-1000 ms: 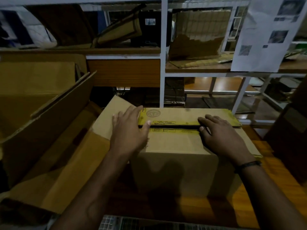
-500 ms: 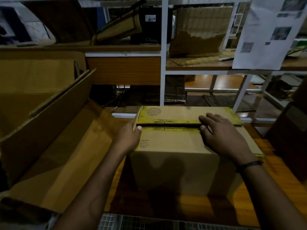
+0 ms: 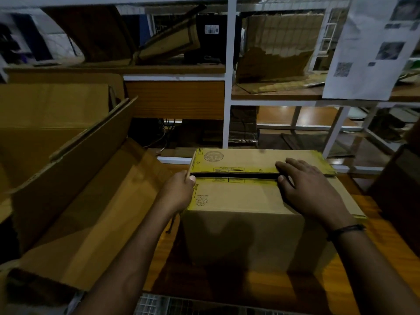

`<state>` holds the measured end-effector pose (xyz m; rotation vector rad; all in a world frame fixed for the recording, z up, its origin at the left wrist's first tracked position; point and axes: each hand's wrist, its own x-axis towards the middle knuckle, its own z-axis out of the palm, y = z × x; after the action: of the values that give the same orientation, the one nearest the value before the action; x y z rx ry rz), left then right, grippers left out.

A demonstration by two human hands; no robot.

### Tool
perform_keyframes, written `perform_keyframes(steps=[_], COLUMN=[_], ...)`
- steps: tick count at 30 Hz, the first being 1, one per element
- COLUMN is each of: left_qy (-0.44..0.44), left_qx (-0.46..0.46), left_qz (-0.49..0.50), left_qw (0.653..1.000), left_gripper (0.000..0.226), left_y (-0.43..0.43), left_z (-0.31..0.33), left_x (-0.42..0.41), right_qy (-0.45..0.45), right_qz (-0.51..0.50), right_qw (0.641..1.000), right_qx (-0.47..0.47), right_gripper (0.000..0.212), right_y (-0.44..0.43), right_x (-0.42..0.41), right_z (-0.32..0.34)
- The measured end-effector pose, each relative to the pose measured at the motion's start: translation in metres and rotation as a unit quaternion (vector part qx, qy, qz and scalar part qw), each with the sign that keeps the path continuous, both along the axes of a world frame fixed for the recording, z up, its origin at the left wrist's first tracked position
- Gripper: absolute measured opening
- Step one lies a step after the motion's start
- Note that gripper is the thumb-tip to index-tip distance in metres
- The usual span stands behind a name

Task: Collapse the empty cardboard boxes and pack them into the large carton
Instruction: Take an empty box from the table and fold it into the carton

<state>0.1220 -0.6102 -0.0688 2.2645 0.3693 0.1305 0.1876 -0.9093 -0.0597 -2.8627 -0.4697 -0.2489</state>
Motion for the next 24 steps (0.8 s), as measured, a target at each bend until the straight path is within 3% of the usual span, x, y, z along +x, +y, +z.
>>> perform_keyframes(steps=[4,6,8,11,15,17,24], left_qy=[-0.111,-0.156,-0.126,-0.095,-0.178,-0.196,-0.057], left_qx=[0.172,0.152,0.137,0.208,0.198,0.245,0.341], left_qz=[0.071,0.012,-0.082,-0.171,-0.151,-0.140,-0.171], left_qw=[0.976,0.976,0.979,0.958,0.952,0.939,0.923], left_gripper=[0.048,0.047,0.041,0.048,0.061,0.070,0.071], left_y=[-0.017,-0.033,-0.049,-0.061,-0.064,-0.063,-0.056], left_z=[0.007,0.015,0.021,0.024,0.044,0.057,0.060], left_x=[-0.011,-0.015,-0.015,-0.007,0.012,0.031,0.109], right_qy=[-0.024,-0.076,-0.141,-0.150,-0.166,-0.172,-0.136], right_qz=[-0.009,-0.004,0.026,0.058,0.047,0.043,0.032], right_qw=[0.999,0.996,0.988,0.986,0.983,0.982,0.987], right_qx=[0.025,0.045,0.051,0.053,0.067,0.064,0.080], right_gripper=[0.048,0.044,0.040,0.037,0.040,0.041,0.026], right_y=[0.000,-0.003,-0.007,-0.010,-0.008,-0.009,-0.011], right_x=[-0.005,-0.010,-0.014,-0.016,-0.020,-0.020,-0.014], right_z=[0.000,-0.001,-0.002,-0.002,-0.001,-0.001,-0.006])
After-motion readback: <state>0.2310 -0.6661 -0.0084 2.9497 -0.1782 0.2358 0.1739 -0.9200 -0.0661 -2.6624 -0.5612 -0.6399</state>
